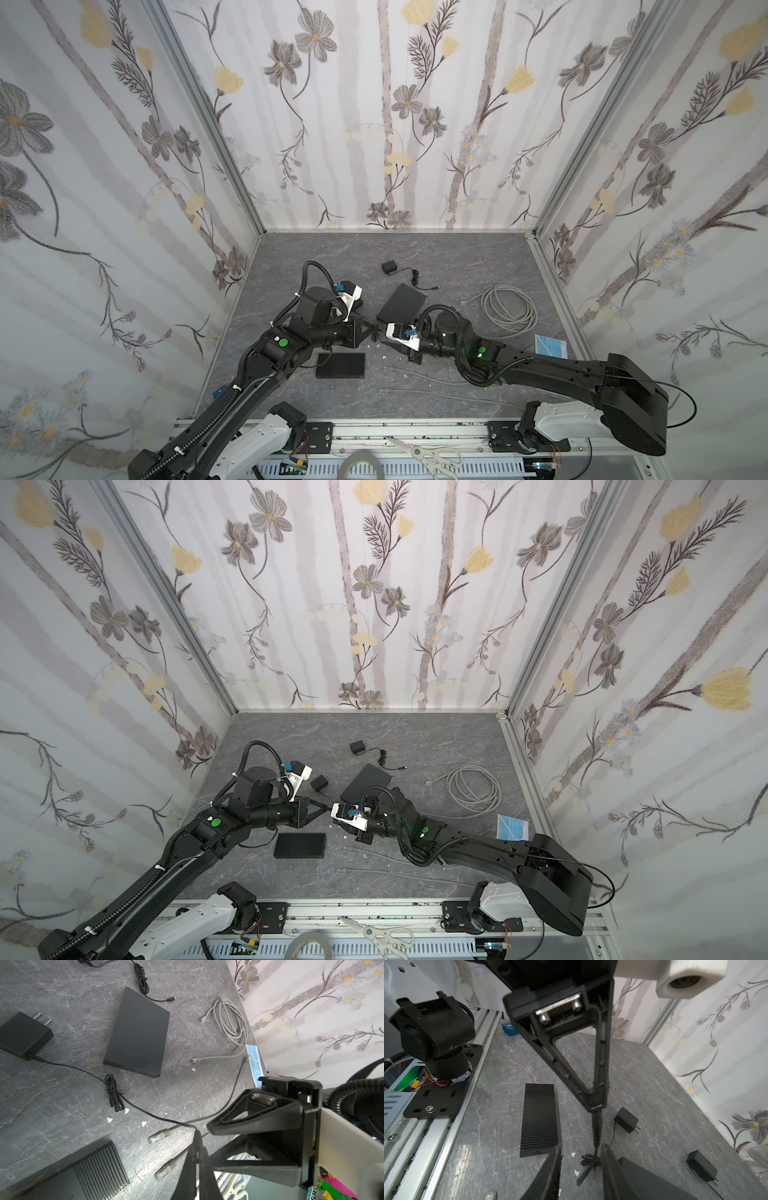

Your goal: Insert the plug into the switch port

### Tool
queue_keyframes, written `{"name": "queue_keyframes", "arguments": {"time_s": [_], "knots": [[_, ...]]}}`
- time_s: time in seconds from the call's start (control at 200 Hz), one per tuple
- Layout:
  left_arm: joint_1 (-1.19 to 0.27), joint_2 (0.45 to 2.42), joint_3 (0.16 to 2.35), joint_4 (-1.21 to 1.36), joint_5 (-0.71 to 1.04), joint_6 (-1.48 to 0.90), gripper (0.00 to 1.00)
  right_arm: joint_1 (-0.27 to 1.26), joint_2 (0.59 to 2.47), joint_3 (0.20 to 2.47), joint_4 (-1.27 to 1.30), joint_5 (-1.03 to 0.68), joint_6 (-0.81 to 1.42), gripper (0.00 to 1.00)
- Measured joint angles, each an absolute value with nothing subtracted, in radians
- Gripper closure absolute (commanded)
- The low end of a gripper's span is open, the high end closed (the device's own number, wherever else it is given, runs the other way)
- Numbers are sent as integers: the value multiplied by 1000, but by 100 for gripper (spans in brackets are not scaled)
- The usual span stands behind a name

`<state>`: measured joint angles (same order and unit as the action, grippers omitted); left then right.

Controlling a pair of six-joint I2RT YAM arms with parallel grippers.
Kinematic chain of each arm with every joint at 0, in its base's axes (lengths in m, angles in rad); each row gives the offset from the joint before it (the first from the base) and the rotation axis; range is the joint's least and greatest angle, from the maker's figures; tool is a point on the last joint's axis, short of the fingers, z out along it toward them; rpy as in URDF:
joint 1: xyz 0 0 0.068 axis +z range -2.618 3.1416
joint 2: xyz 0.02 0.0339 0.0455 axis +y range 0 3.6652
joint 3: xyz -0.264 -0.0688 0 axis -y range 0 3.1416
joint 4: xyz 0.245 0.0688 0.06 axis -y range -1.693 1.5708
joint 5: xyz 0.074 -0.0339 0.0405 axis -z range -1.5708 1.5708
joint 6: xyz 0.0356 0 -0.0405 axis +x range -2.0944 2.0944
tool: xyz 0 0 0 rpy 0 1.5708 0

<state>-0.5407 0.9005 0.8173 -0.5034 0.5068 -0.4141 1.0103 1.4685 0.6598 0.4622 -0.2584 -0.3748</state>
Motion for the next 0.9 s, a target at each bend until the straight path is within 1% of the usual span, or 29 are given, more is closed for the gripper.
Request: {"name": "queue_keyframes", "arguments": {"time_s": [0.18, 0.275, 0.56, 0.899], "knots": [[-541, 904, 819, -503, 510, -414, 100, 1011, 1470, 645, 470, -216, -367, 71], [-541, 906, 819, -503, 513, -414, 100, 1011, 1481, 646, 480, -206, -368, 77], [-541, 905, 819, -503, 521, -414, 100, 1011, 1500, 647, 521, -210, -369, 79], [-540, 901, 815, -496, 529, -419, 100, 1011, 1519, 657, 546, -217, -376, 79]]}}
